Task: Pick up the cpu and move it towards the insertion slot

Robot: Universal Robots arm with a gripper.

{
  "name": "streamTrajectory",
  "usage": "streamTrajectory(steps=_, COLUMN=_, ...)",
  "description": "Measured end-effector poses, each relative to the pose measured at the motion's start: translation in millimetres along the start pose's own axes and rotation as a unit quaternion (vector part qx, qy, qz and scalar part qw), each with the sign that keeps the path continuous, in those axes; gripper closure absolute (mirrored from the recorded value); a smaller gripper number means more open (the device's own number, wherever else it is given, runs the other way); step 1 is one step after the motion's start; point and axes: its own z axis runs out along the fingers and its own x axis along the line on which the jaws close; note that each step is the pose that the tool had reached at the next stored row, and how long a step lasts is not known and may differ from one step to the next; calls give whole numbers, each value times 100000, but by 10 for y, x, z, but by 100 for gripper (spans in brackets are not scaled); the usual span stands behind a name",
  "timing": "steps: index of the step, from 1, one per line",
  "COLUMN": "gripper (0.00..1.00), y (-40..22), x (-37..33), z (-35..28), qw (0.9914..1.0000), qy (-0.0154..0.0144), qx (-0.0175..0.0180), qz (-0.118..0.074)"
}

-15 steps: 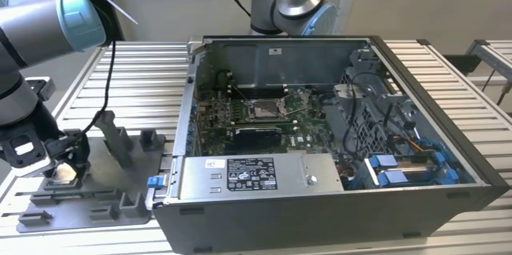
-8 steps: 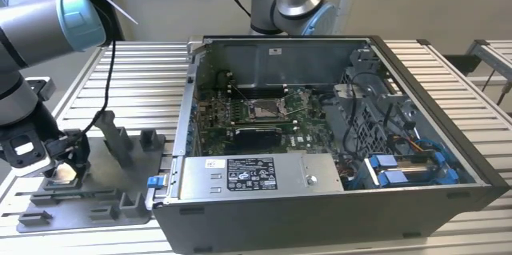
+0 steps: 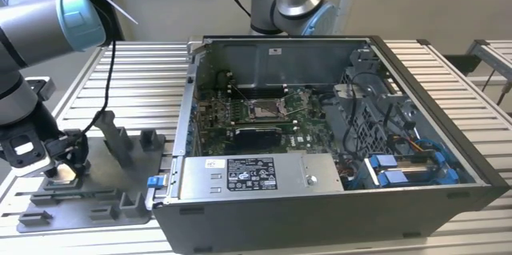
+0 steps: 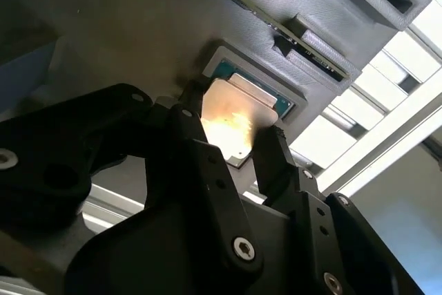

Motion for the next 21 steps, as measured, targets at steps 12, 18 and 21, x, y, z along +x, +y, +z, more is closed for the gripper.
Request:
streamTrajectory(steps=12, gripper=100, y=18, x=3, z=-475, qw=100000, qy=48, qx=0, qz=3)
streamTrajectory(steps=18, gripper=100, y=28, x=4, z=-748, qw=100000, qy=47, qx=-1, qz=2)
streamTrajectory(steps=21, gripper=100, y=33, x=5, z=-884, qw=100000, qy=43, qx=-1, qz=1)
